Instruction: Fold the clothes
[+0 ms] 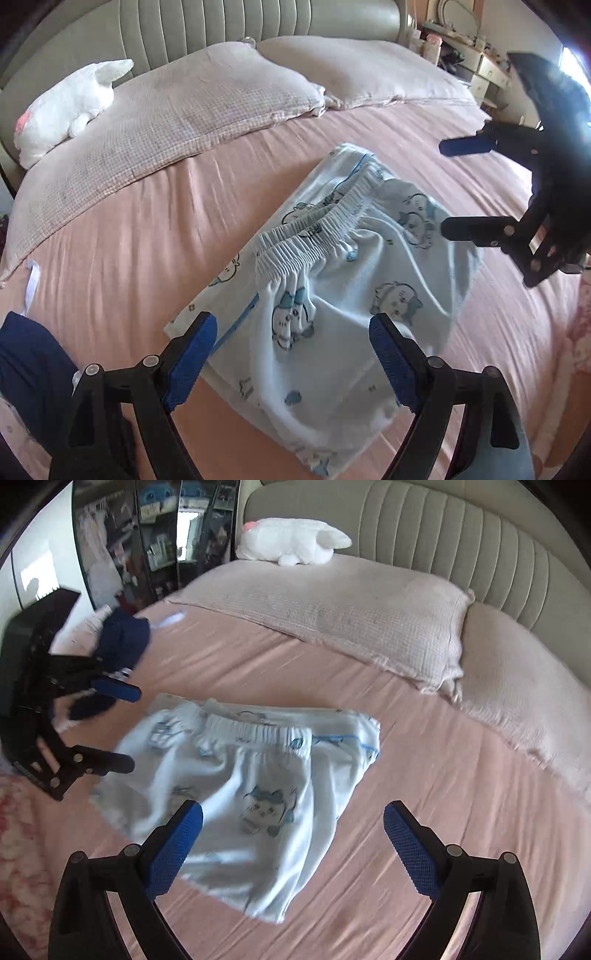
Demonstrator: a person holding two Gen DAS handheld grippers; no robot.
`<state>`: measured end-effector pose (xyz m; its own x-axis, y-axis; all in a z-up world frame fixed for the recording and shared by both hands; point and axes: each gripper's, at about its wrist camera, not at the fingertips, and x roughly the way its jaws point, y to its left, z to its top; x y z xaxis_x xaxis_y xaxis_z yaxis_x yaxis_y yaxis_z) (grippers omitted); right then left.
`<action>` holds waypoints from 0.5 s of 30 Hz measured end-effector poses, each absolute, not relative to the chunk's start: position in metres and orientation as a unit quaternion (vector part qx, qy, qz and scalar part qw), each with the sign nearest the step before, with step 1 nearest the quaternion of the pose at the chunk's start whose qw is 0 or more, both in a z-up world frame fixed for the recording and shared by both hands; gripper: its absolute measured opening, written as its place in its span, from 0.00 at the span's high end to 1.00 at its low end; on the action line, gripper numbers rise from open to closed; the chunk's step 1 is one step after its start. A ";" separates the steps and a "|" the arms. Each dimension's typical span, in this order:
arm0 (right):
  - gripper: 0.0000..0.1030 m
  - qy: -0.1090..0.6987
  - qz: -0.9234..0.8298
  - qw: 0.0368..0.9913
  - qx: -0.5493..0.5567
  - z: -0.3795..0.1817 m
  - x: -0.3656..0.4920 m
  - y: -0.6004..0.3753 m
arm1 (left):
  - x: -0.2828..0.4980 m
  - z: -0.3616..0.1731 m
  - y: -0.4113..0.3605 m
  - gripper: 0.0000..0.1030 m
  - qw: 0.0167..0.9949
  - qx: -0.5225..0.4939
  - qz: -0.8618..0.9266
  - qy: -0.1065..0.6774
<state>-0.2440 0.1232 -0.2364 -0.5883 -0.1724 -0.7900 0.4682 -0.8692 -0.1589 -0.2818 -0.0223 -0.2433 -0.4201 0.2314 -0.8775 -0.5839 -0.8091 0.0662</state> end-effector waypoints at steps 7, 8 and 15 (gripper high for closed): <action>0.05 0.135 -0.864 0.142 0.464 -0.269 -0.283 0.165 | -0.299 -0.254 -0.074 0.16 0.208 -0.515 0.808 0.198; 0.05 0.108 -0.867 0.148 0.464 -0.263 -0.284 0.168 | -0.301 -0.247 -0.080 0.16 0.213 -0.513 0.815 0.166; 0.04 0.132 -0.861 0.189 0.453 -0.260 -0.295 0.123 | -0.312 -0.244 -0.034 0.16 0.233 -0.466 0.839 0.160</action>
<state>-0.2954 0.1234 -0.2604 -0.5182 -0.2057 -0.8302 0.4457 -0.8934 -0.0569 -0.3120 -0.0337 -0.2437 -0.4582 0.2417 -0.8554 -0.5396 -0.8404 0.0515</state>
